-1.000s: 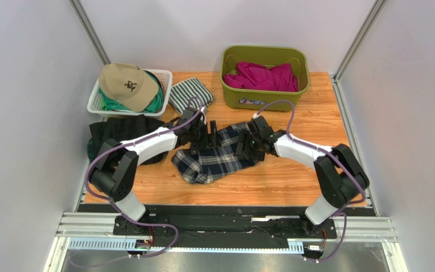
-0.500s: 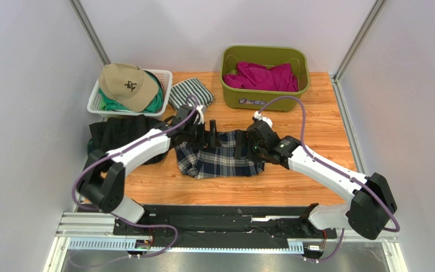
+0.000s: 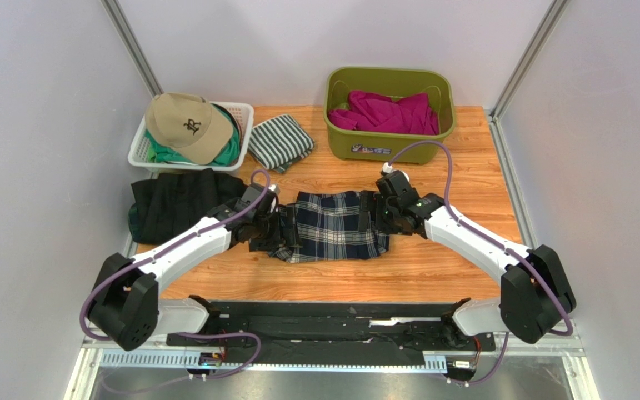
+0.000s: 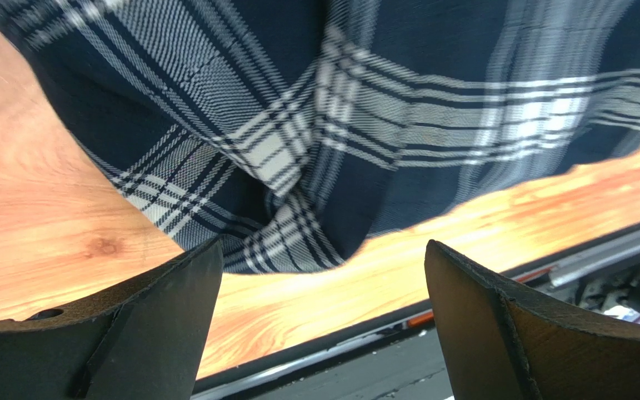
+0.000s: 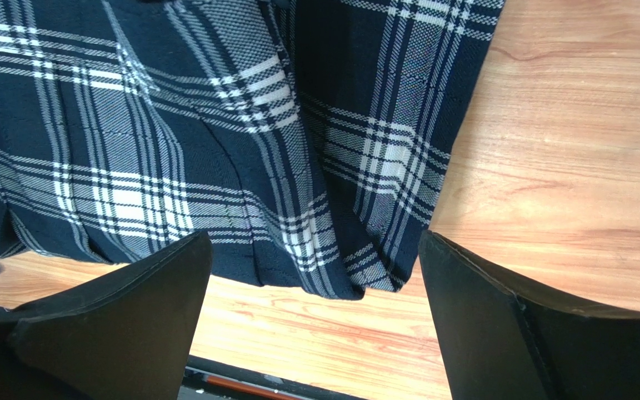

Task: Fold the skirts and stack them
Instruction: Pick up the skirt from the center of the board.

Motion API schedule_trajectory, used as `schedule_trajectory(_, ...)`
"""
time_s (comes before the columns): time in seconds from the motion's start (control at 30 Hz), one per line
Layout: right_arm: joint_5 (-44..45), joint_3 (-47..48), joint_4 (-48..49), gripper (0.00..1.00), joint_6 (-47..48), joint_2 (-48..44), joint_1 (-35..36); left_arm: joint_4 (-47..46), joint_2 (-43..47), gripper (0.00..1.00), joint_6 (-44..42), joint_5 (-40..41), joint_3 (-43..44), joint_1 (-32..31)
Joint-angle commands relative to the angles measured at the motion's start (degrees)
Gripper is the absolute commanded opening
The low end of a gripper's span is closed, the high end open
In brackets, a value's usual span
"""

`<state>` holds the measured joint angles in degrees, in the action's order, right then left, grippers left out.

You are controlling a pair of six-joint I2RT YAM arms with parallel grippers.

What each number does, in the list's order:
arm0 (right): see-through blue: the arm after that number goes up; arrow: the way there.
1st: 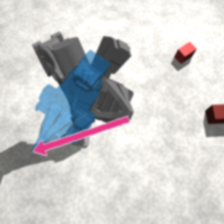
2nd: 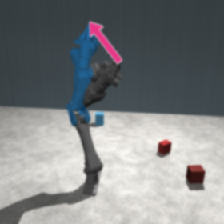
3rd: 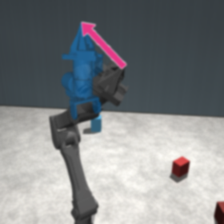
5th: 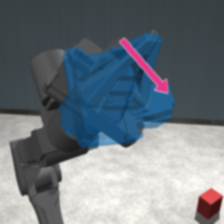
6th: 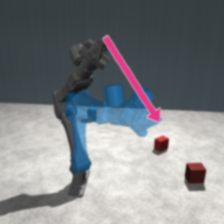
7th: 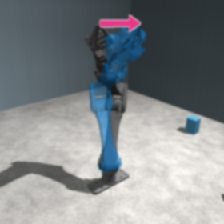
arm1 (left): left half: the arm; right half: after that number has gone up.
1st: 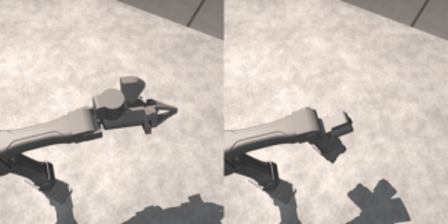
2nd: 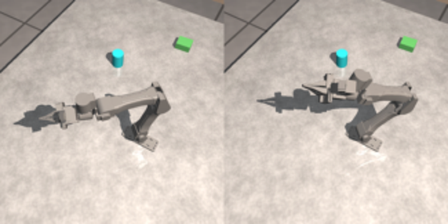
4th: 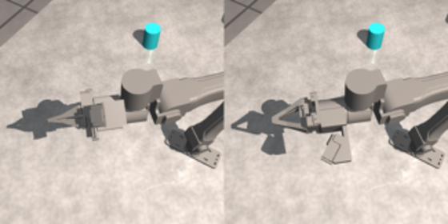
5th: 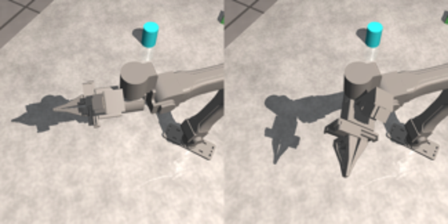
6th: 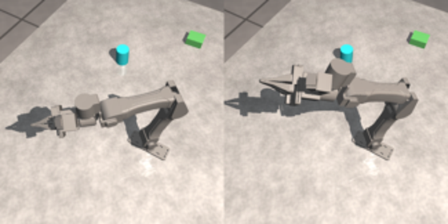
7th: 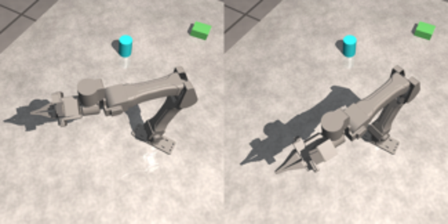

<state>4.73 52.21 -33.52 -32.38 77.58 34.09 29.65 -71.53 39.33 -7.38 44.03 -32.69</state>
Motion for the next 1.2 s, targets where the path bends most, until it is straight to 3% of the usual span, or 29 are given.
schedule_trajectory(0.0, -2.00, -0.87, 3.63, 0.99, 0.65, 0.81, -2.00, -5.65, -3.17, 0.99, 3.03, -1.68, -0.70, 0.08)
schedule_trajectory(0.17, -6.40, -2.81, 6.18, 0.99, 0.48, 2.31, -4.12, -7.24, -2.57, 0.99, 4.70, -1.06, -2.72, 0.69)
schedule_trajectory(0.4, -5.53, -2.72, 6.89, 0.99, 0.74, 5.74, -4.64, -3.20, 4.37, 0.99, 5.05, 4.11, -4.74, 0.78)
schedule_trajectory(0.63, -7.37, -2.90, 7.24, 0.98, 0.56, 9.08, -5.70, -3.19, 8.33, 0.99, 5.32, 3.61, -8.61, 5.87)
schedule_trajectory(0.83, -7.90, -2.81, 7.59, 0.97, 0.57, 9.87, -5.79, -11.18, 5.44, 0.99, 5.32, -1.93, -11.77, 9.21)
schedule_trajectory(1.07, -8.60, -3.07, 7.94, 0.96, 0.39, 10.31, -5.79, -34.54, -0.18, 0.99, 8.74, -13.98, -16.61, 12.65)
schedule_trajectory(1.17, -8.51, -3.25, 8.03, 0.96, 0.30, 10.13, -5.79, -37.64, -2.29, 0.99, 9.62, -14.86, -16.35, 12.65)
